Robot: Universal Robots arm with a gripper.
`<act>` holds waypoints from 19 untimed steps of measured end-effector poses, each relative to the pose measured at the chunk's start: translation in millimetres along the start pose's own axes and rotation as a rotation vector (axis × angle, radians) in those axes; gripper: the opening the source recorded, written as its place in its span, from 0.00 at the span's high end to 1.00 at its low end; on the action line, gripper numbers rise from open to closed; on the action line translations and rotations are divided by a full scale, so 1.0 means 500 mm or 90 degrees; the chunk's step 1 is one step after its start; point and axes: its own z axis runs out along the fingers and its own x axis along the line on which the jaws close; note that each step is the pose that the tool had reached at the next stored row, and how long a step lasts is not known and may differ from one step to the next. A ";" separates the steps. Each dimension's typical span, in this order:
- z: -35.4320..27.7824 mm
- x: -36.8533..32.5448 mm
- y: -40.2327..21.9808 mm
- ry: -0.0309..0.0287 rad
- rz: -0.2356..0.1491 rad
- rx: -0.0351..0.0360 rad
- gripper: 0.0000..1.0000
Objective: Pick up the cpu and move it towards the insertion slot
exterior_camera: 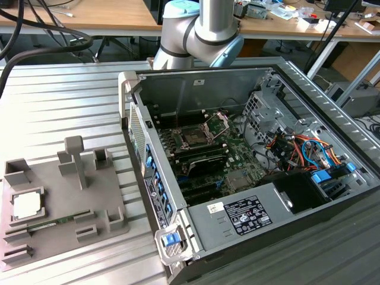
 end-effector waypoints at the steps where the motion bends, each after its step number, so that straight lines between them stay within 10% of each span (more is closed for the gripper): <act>1: 0.000 0.000 -0.001 0.0000 0.000 0.0000 0.89; 19: 0.002 0.001 -0.014 0.0000 0.000 0.0000 0.89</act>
